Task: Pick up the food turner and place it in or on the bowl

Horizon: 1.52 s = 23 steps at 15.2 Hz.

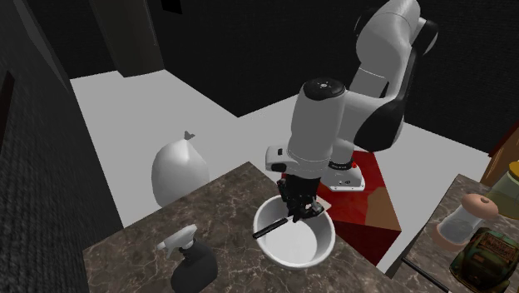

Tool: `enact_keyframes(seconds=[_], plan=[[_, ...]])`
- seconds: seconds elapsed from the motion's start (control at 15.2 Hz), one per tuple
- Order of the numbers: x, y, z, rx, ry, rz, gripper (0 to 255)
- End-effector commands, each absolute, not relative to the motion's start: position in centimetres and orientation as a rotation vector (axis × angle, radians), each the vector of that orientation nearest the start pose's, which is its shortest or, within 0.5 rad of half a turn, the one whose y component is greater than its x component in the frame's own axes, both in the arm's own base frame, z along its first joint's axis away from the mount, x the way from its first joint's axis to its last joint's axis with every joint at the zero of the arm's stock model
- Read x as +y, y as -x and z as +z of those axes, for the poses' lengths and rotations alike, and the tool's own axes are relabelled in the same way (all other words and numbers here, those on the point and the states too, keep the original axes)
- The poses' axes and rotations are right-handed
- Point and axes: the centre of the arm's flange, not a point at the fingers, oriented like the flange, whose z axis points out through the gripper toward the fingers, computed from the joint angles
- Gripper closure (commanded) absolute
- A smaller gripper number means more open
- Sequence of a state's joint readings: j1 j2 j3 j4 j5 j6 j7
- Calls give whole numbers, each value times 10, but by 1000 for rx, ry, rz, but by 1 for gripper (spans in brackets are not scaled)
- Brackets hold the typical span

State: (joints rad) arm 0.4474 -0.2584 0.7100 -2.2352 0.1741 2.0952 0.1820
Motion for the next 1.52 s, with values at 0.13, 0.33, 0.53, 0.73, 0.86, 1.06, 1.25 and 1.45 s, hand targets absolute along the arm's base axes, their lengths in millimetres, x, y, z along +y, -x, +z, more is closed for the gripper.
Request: enact_keyframes(seconds=[0.13, 0.33, 0.53, 0.73, 0.86, 1.06, 1.25, 1.45], plan=[[460, -178, 434, -1327, 2814, -93, 255], [460, -178, 424, -1327, 2814, -93, 255], [460, -178, 424, -1327, 2814, -93, 255], [460, -178, 424, -1327, 2814, -93, 255], [460, -178, 424, -1327, 2814, -93, 0], [460, -178, 424, -1327, 2814, -93, 0], [459, -177, 450, -1327, 2814, -93, 0], [457, -176, 474, -1327, 2814, -93, 0]])
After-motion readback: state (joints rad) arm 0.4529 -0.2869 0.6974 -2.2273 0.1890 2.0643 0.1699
